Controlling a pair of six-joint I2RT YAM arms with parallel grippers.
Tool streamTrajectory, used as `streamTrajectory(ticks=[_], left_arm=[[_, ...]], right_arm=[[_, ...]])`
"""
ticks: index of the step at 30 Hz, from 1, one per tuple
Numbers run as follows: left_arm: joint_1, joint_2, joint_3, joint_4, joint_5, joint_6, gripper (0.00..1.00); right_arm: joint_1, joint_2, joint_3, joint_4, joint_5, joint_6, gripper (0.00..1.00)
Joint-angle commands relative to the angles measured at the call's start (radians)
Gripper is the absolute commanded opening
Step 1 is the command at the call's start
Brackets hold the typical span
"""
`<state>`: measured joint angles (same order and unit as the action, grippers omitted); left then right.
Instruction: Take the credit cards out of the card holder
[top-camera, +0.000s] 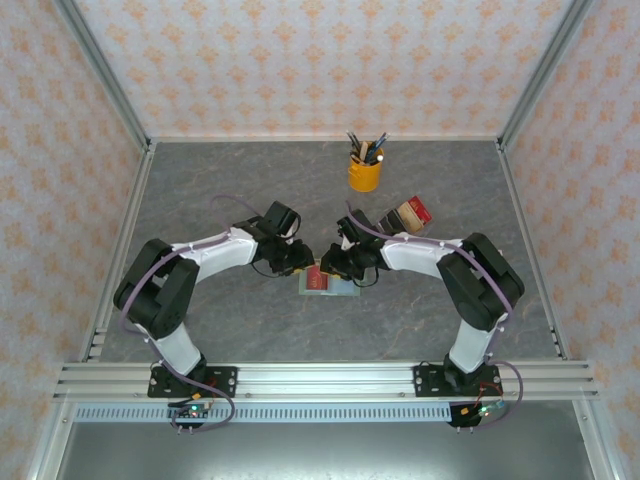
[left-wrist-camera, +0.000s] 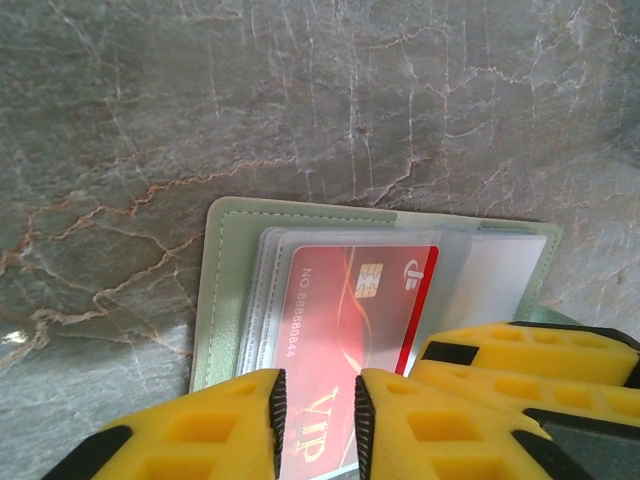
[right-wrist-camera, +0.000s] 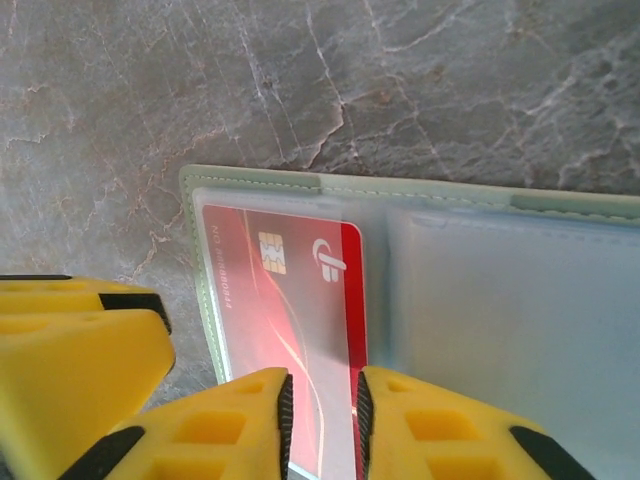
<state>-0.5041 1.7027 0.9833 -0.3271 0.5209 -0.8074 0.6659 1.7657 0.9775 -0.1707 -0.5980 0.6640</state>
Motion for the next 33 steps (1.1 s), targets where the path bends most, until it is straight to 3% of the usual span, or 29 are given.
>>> streamTrajectory(ticks=[1, 14, 28, 33], left_arm=[[-0.007, 0.022, 0.017, 0.008, 0.008, 0.006, 0.25], [-0.005, 0.070, 0.004, -0.007, -0.033, -0.002, 0.17], [-0.004, 0.085, -0.004, -0.027, -0.063, 0.002, 0.13], [-0.005, 0.095, -0.005, -0.010, -0.044, 0.004, 0.13]], right_arm=[[-0.008, 0.023, 0.030, -0.008, -0.008, -0.023, 0.25], [-0.011, 0.037, 0.040, -0.051, 0.021, -0.049, 0.21], [-0.018, 0.025, 0.037, -0.074, 0.059, -0.070, 0.24], [-0.020, 0.037, 0.030, -0.034, -0.008, -0.079, 0.23]])
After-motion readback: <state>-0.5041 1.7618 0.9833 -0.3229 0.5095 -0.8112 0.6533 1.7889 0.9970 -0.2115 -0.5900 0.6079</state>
